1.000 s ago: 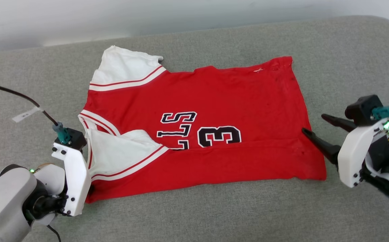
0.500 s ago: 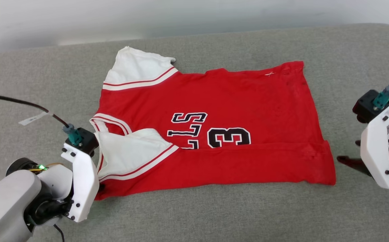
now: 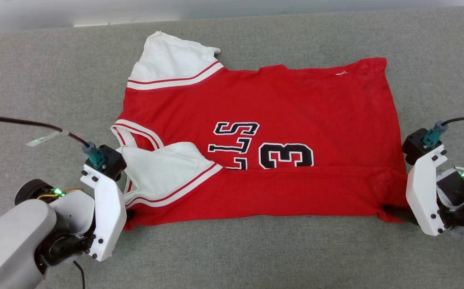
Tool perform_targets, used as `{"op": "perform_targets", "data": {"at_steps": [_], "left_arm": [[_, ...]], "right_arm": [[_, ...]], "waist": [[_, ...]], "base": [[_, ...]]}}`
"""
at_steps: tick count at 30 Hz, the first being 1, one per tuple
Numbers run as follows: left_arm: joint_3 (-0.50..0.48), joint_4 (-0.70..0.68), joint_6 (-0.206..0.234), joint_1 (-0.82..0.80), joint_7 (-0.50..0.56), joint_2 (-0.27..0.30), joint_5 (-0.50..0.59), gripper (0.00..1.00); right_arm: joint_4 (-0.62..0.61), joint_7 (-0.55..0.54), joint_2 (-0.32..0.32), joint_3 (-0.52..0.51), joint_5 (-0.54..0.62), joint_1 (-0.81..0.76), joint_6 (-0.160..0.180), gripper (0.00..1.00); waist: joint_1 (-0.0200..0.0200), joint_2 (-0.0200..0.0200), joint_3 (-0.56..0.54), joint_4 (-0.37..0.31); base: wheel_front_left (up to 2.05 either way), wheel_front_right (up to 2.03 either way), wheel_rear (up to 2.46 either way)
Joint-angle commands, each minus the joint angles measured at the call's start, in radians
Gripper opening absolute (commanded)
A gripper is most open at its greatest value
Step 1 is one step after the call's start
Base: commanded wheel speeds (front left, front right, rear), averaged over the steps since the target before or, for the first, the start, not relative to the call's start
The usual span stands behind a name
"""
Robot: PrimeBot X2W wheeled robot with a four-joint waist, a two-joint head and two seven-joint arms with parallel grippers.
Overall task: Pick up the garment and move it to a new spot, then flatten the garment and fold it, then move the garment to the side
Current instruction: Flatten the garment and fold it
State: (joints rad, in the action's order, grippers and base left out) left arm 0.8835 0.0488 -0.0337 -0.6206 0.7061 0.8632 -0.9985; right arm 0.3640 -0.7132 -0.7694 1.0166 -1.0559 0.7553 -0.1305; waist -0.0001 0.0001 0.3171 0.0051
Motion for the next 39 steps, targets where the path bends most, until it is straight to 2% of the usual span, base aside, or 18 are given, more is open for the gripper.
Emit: {"op": "perform_targets", "data": {"at_steps": [1, 2, 3, 12, 25, 28, 34, 35, 36, 37, 38, 39], "left_arm": [[-0.003, 0.003, 0.004, -0.007, -0.008, -0.005, 0.002, 0.00], [-0.003, 0.007, 0.004, -0.004, -0.010, -0.005, 0.002, 0.00], [-0.003, 0.010, 0.006, 0.003, -0.014, -0.005, 0.000, 0.00], [-0.018, 0.015, 0.011, 0.057, -0.041, 0.022, -0.044, 0.00], [-0.002, -0.124, 0.053, 0.232, -0.069, 0.114, -0.120, 0.00], [0.006, -0.134, 0.066, 0.271, -0.085, 0.114, -0.128, 0.00], [0.027, -0.091, 0.070, 0.287, -0.112, 0.085, -0.100, 0.00], [0.025, -0.082, 0.072, 0.279, -0.119, 0.081, -0.093, 0.24], [0.020, -0.074, 0.075, 0.268, -0.129, 0.077, -0.084, 1.00], [0.020, -0.074, 0.075, 0.268, -0.129, 0.077, -0.084, 1.00], [0.014, -0.068, 0.074, 0.260, -0.138, 0.073, -0.080, 1.00], [0.006, -0.066, 0.073, 0.254, -0.145, 0.072, -0.080, 1.00]], "right_arm": [[0.023, 0.003, 0.068, 0.066, -0.010, -0.080, 0.000, 0.31], [0.028, 0.019, 0.072, 0.062, -0.018, -0.077, -0.001, 0.09], [0.030, 0.030, 0.071, 0.060, -0.019, -0.072, -0.001, 0.00], [-0.051, 0.137, -0.049, 0.047, -0.041, -0.022, 0.000, 0.00], [-0.233, 0.175, -0.237, 0.044, -0.114, -0.147, 0.000, 0.00], [-0.236, 0.173, -0.240, 0.046, -0.124, -0.189, 0.000, 0.00], [-0.150, 0.186, -0.169, 0.043, -0.103, -0.230, 0.000, 0.00], [-0.136, 0.191, -0.157, 0.040, -0.099, -0.231, 0.000, 0.33], [-0.123, 0.205, -0.147, 0.034, -0.091, -0.228, 0.000, 0.89], [-0.123, 0.205, -0.147, 0.034, -0.091, -0.228, 0.000, 0.89], [-0.115, 0.219, -0.138, 0.027, -0.085, -0.226, 0.000, 1.00], [-0.111, 0.235, -0.131, 0.022, -0.078, -0.224, 0.000, 1.00]], "waist": [[0.0001, -0.0001, 0.001, -0.001], [0.0001, -0.0001, -0.002, -0.003], [0.0001, -0.0001, -0.008, -0.006], [0.0001, -0.0001, -0.103, -0.021], [0.0001, -0.0001, -0.183, -0.024], [0.0001, -0.0001, -0.174, -0.025], [0.0001, -0.0001, -0.149, -0.022], [0.0001, -0.0001, -0.148, -0.021], [0.0001, -0.0001, -0.147, -0.020], [0.0001, -0.0001, -0.147, -0.020], [0.0001, -0.0001, -0.148, -0.018], [0.0001, -0.0001, -0.150, -0.018]], "base": [[0.00, 0.00, 0.00], [0.00, 0.00, 0.00], [0.00, 0.00, 0.00], [0.00, 0.00, 0.00], [0.00, 0.00, 0.00], [0.00, 0.00, 0.00], [0.00, 0.00, 0.00], [0.00, 0.00, 0.00], [0.00, 0.00, 0.00], [0.00, 0.00, 0.00], [0.00, 0.00, 0.00], [0.00, 0.00, 0.00]]}}
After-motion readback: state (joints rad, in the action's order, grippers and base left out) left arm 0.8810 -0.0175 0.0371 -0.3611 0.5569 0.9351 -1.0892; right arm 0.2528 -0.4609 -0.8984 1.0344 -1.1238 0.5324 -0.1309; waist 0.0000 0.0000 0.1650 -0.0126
